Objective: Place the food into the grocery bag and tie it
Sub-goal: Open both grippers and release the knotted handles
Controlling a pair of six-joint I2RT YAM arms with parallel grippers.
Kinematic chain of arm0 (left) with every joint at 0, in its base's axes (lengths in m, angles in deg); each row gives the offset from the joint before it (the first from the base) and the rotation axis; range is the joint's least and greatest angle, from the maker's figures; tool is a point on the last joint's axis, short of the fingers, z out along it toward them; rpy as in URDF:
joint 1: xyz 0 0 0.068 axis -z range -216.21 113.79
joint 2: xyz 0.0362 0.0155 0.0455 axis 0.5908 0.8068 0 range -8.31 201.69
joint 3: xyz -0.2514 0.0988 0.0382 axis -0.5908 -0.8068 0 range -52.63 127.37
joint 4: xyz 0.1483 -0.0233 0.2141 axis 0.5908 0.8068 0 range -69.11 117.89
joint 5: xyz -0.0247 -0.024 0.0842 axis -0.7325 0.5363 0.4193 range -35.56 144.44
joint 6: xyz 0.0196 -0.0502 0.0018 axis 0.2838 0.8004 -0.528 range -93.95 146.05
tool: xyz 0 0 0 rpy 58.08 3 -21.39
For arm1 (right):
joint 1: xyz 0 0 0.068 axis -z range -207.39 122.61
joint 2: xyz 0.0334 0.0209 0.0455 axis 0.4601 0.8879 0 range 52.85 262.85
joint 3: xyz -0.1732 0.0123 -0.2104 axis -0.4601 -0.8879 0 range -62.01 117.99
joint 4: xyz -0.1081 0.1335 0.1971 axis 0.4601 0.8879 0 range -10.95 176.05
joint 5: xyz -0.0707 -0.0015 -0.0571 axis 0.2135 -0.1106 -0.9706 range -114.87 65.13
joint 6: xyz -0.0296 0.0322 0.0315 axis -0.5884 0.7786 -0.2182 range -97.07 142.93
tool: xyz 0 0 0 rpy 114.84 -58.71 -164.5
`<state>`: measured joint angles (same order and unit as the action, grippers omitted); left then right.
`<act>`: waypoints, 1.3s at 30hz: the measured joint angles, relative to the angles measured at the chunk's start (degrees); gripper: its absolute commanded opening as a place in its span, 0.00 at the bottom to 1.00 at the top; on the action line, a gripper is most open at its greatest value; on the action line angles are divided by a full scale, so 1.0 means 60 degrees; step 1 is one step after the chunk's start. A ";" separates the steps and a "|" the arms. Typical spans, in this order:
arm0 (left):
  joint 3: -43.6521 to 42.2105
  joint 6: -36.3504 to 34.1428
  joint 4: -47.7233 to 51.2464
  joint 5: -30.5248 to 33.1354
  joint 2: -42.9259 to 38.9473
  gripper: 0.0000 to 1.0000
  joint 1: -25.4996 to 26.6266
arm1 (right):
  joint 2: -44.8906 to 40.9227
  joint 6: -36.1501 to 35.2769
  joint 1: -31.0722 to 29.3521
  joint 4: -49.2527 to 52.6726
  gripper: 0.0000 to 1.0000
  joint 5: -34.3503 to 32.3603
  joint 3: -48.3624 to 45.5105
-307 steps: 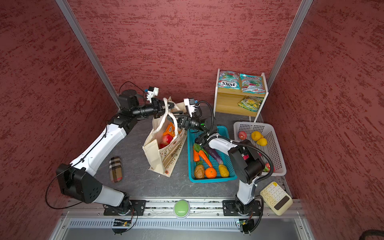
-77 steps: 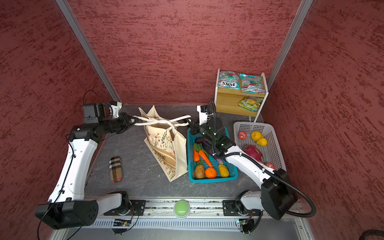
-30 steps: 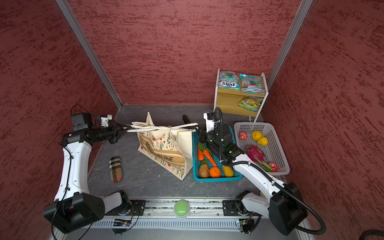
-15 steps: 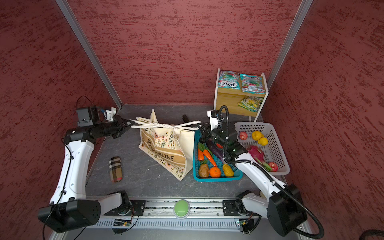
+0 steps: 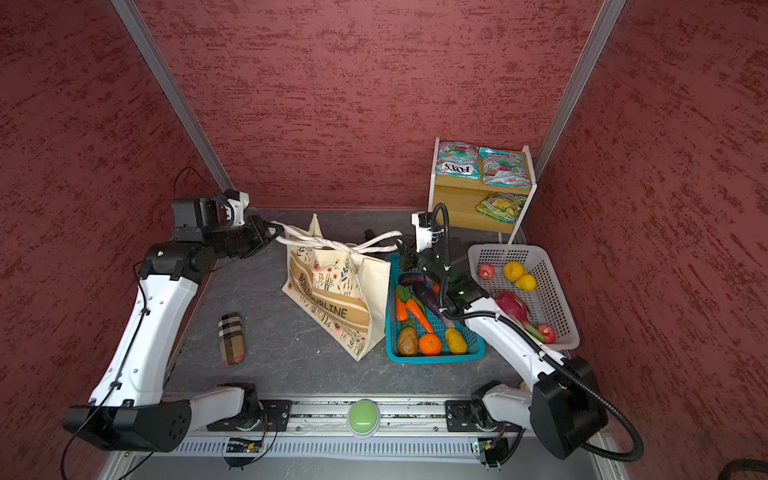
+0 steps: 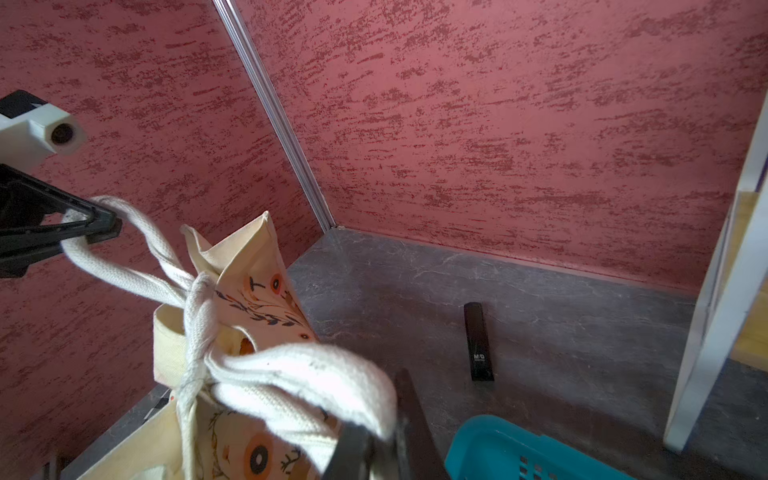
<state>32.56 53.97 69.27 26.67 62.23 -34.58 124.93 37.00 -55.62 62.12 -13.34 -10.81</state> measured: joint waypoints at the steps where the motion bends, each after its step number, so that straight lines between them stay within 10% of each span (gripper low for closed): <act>1: 0.0007 -0.0047 0.0000 0.0011 0.0000 0.01 0.0011 | 0.0055 -0.0047 -0.0069 -0.0004 0.00 -0.0047 0.0055; 39: 0.1271 -0.0601 0.0204 -0.0339 0.1038 0.17 -0.0073 | 0.0525 -0.1209 -0.0918 -0.0324 0.10 0.0849 0.1089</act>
<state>40.18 50.37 70.50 24.63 68.46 -35.02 128.07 29.74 -61.13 60.18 -8.25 -4.28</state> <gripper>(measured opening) 0.138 0.105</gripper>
